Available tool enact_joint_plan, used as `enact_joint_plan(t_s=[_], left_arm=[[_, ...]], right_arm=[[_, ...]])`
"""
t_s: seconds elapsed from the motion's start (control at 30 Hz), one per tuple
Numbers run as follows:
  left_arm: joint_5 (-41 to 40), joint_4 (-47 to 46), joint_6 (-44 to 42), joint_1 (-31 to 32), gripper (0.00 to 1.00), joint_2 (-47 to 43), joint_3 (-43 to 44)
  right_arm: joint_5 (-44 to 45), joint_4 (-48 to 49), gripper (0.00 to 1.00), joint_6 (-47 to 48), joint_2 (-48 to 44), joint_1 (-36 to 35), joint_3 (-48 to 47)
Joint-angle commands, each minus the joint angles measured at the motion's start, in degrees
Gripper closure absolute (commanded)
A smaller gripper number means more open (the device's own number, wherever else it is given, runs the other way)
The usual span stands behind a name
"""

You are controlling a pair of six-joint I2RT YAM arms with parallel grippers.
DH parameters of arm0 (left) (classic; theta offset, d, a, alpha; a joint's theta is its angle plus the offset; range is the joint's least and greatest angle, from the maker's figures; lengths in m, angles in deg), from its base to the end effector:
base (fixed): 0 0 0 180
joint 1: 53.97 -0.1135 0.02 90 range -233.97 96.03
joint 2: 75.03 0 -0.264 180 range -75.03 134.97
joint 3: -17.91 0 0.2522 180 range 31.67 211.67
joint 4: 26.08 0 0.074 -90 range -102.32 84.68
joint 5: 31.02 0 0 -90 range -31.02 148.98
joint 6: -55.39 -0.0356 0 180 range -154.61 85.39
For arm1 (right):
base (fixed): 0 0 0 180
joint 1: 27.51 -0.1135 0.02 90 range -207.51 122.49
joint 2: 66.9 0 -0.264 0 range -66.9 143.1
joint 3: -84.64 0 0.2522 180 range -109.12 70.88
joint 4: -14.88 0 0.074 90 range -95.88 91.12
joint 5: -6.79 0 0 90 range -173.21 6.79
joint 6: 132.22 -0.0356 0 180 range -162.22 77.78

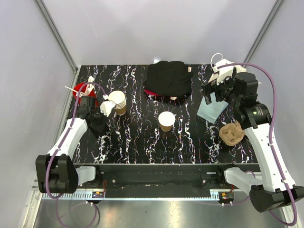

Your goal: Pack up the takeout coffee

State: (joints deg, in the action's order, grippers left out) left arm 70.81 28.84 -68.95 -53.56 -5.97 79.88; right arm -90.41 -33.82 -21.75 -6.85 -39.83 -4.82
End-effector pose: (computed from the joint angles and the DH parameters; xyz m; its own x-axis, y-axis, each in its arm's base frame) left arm 0.2269 -0.0089 0.2328 -0.6709 0.5569 -0.4896 0.5833 0.8040 0.1153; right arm 0.2053 0.0494 0.4300 -0.1879 -0.3962 -0.8987 -0.4195 0.8598 -0.2913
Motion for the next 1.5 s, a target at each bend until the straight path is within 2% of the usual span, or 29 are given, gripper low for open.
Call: enact_joint_plan(t_s=[0.0,0.33,0.7,1.2,1.47], left_arm=[[1.1,-2.3,0.3,-0.3,0.82,-0.3,-0.2],[1.0,-2.2,1.4,-0.3,0.90,-2.3,0.7],[1.0,-1.5,2.0,-0.3,0.89,-4.5,2.2],[0.5,-1.5,1.7,-0.3,0.81,-4.1,1.5],[1.0,-1.4,1.9,-0.3,0.86,-3.8,1.6]], right_arm=[[-1.1,2.2,0.00,-0.8,-0.2,0.3,-0.1],[-1.1,2.1,0.00,-0.9,-0.3,0.3,-0.1],[-1.4,2.2,0.00,-1.0,0.0,0.3,-0.2],[-1.7,2.2,0.00,-1.0,0.1,0.3,-0.3],[-1.8,2.1,0.00,-1.0,0.1,0.2,-0.4]])
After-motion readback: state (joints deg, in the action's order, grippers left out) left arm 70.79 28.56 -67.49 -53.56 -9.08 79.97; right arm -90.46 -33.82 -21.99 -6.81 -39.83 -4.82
